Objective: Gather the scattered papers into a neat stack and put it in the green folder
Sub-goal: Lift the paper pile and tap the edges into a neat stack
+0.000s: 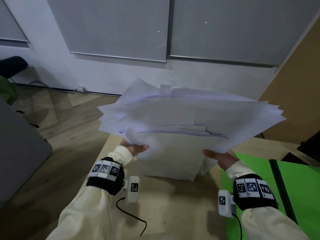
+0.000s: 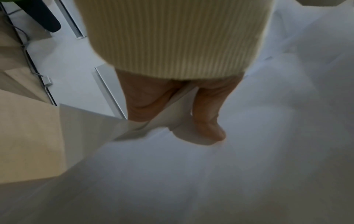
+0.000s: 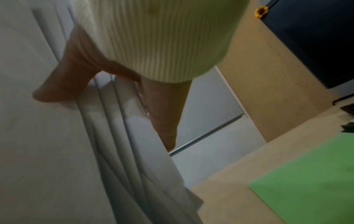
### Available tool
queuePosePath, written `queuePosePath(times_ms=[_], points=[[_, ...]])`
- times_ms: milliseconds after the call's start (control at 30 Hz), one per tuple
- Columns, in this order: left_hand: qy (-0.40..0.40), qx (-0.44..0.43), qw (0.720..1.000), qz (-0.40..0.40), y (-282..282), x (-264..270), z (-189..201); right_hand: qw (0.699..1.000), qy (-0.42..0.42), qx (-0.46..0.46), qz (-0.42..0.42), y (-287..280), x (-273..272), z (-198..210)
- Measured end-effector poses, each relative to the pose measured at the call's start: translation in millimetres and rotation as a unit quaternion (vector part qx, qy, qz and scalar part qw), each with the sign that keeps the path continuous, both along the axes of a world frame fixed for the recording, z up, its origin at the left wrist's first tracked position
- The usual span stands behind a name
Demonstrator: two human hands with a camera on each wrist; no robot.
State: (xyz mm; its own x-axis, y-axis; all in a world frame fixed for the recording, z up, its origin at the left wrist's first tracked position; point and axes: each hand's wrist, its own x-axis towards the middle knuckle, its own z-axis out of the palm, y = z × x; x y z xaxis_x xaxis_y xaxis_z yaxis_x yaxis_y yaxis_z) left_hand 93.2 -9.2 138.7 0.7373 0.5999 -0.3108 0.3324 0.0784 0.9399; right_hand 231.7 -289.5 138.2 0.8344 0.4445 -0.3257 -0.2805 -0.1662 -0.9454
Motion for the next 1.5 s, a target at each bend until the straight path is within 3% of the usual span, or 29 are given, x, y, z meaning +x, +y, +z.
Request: queuePosePath(times_ms=[100,233,367,567,700,867,1033,1167,1333,1500], points=[[-0.032,-0.026,0.999,-0.018,3.5,-2.3,-0.7,0.999,-0.026,0.011,0.031,-2.5,5.7,-14.6],[-0.058,-0.072,0.995,-0.031,6.9,-6.9,-1.3,0.996,-0.042,-0.048,0.059,3.9,-3.5,-4.1],[-0.058,-0.094,0.994,0.008,7.2,-9.8,-6.1,0.995,-0.048,-0.091,-0.006,13.0,-7.2,-16.5],[-0.031,-0.052,0.996,0.059,5.7,-6.5,0.6,0.991,-0.079,-0.046,-0.1,36.5,-9.3,-16.7],[-0.027,-0.01,0.999,0.046,11.4,-12.2,4.5,0.991,-0.109,-0.054,-0.061,33.2,-5.9,1.3],[0.039,0.017,0.999,-0.018,18.9,-18.4,-4.2,0.988,-0.113,-0.089,-0.048,25.2,-4.4,-2.5],[0.091,0.052,0.994,-0.028,23.6,-14.2,-3.7,0.991,-0.112,0.027,-0.075,24.4,-2.4,1.8],[0.078,0.027,0.995,0.061,14.8,-9.6,-0.8,0.986,-0.117,0.099,-0.067,29.8,-0.7,9.4],[0.058,-0.008,0.99,0.131,18.3,-5.8,-4.0,0.949,-0.013,0.296,-0.102,16.1,13.7,3.1],[0.033,-0.033,0.989,0.141,14.9,-0.8,-2.7,0.948,-0.008,0.294,-0.124,8.3,12.6,-0.9]])
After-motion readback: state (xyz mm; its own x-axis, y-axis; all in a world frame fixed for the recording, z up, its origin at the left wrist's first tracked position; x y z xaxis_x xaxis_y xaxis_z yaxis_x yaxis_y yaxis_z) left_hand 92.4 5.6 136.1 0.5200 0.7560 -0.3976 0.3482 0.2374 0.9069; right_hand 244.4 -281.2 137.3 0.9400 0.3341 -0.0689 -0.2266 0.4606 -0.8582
